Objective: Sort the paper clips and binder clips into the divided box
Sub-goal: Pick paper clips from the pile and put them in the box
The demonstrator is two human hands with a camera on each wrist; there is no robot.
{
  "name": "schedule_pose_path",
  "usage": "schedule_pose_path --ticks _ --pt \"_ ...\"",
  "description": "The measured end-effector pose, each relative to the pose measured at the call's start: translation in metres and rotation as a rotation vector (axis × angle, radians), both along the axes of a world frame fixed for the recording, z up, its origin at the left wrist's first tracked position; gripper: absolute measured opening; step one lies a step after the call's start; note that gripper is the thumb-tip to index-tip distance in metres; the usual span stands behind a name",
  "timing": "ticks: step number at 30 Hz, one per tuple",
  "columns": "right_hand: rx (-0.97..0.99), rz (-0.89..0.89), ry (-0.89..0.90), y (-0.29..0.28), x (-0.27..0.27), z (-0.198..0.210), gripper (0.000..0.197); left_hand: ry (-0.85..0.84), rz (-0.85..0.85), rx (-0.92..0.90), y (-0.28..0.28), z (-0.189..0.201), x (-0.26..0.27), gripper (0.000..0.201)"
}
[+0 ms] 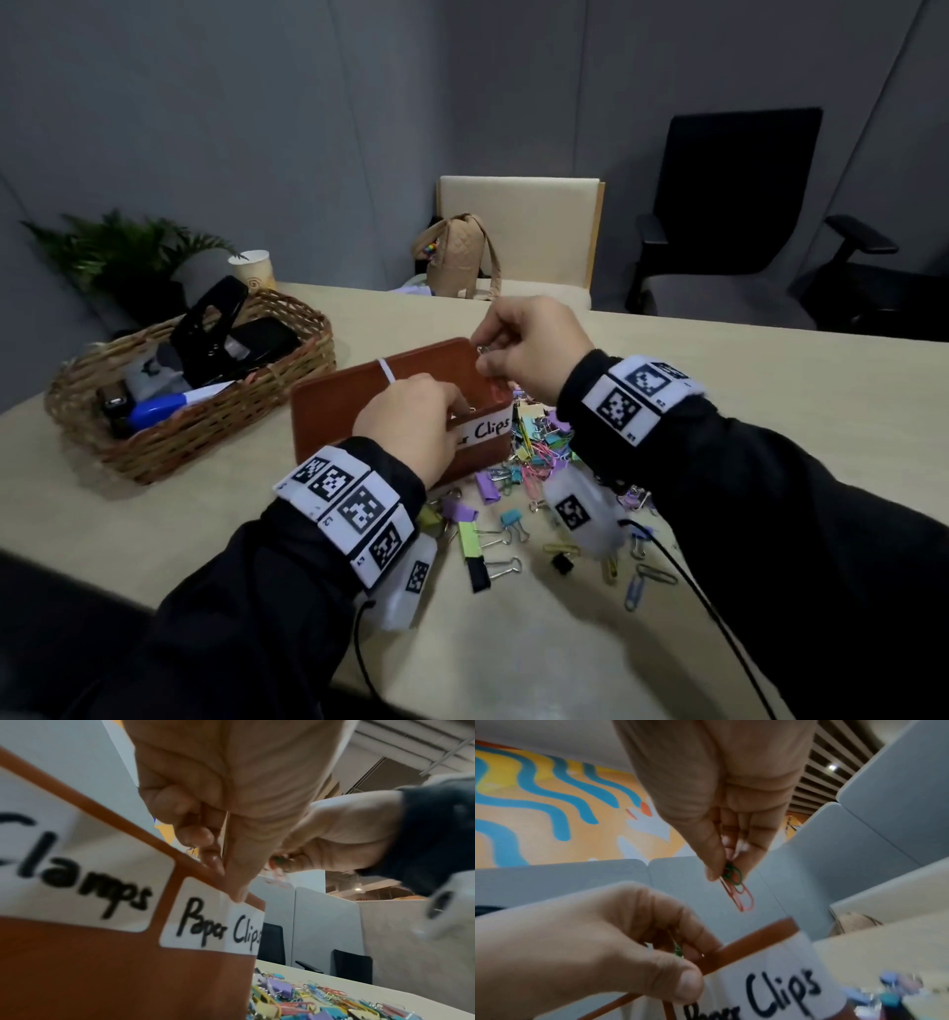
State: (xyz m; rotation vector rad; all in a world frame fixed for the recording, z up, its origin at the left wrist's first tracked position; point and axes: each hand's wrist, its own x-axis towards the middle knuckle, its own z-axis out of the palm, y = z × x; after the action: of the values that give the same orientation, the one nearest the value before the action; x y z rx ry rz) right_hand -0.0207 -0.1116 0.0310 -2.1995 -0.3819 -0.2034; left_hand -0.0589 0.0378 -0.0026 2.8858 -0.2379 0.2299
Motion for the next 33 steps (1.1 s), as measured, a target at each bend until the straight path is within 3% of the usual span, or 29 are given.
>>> schedule_pose_path --ticks 3,6,10,14,20,28,33 --pt "0.027 0.017 0.053 0.012 0.012 -0.011 0.017 -0.016 0.001 -0.001 0.003 -0.001 0.001 0.017" --pt "-0.092 0.027 0.016 0.013 0.013 -0.023 0.005 -0.058 0.022 -0.031 0.005 -0.001 -0.001 0.012" --pt "-0.147 0.015 -0.034 -0.009 0.000 -0.030 0.011 -0.109 0.004 -0.127 -0.002 -0.003 -0.005 0.010" --pt "-0.260 0.000 -0.020 -0.047 -0.016 -0.035 0.010 -0.049 -0.060 -0.176 -0.023 -0.012 -0.005 0.018" --pt "-0.720 0.076 0.176 -0.089 -0.030 -0.045 0.012 0.145 -0.146 -0.141 -0.045 -0.023 -0.004 0.014" --pt "-0.995 0.062 0.239 -0.095 -0.034 -0.060 0.017 0.227 -0.166 -0.064 -0.054 -0.027 0.001 0.015" --pt "-1.082 0.083 0.299 -0.091 -0.030 -0.066 0.035 0.254 -0.183 -0.047 -0.058 -0.029 0.007 0.013"
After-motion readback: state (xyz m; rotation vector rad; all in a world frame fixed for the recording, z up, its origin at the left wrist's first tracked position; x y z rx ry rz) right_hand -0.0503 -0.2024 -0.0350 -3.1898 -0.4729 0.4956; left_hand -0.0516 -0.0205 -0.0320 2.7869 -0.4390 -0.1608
